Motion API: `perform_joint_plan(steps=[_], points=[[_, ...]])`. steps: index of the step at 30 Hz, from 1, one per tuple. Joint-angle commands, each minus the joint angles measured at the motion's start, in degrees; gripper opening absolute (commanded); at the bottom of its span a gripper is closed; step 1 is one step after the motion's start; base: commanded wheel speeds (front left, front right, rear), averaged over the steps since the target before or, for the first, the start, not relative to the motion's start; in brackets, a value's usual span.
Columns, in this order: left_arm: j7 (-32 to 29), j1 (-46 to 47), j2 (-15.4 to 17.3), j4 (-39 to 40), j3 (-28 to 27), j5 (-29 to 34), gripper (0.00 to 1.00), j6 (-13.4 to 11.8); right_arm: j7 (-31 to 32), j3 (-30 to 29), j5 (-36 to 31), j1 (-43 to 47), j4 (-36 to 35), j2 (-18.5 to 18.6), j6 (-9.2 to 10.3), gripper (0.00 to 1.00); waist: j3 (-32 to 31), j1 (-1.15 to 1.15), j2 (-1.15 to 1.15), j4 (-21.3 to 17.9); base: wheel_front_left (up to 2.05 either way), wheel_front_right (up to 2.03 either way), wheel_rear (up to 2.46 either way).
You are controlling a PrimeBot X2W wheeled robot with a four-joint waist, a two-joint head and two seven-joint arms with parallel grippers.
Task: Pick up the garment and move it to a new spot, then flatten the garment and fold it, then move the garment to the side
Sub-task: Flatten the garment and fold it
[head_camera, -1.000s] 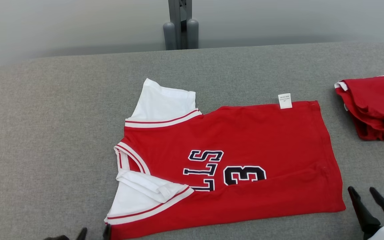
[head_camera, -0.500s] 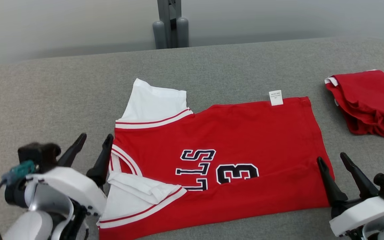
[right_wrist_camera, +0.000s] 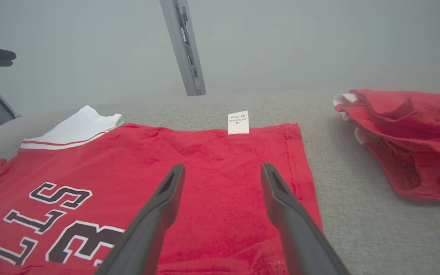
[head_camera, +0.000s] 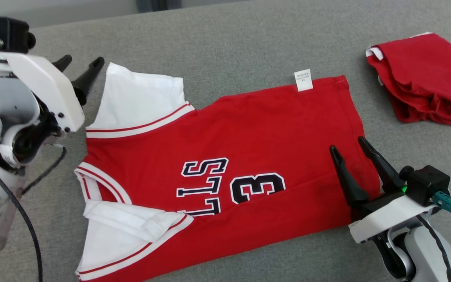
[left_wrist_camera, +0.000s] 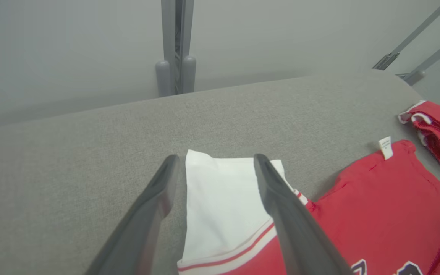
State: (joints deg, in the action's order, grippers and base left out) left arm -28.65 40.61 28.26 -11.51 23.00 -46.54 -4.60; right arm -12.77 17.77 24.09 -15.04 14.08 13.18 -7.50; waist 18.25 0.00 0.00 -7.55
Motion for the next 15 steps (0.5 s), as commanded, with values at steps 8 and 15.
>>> perform_joint_plan(steps=[8, 15], points=[[-11.5, 15.5, 0.5, -15.6, 3.1, 0.9, 1.0, 1.5, -1.9, 2.3, 0.5, -5.1, 2.1, -0.6, 0.02, 1.0, 7.2, 0.0, 0.0, -5.2, 0.0, 0.0, 0.0], [-15.8, 20.1, 1.0, -20.9, 7.2, 4.2, 1.0, 2.6, -2.3, 3.7, 0.9, -7.0, 3.2, -1.1, 0.02, 1.0, 9.4, 0.0, 0.0, -6.9, 0.0, 0.0, 0.0]])
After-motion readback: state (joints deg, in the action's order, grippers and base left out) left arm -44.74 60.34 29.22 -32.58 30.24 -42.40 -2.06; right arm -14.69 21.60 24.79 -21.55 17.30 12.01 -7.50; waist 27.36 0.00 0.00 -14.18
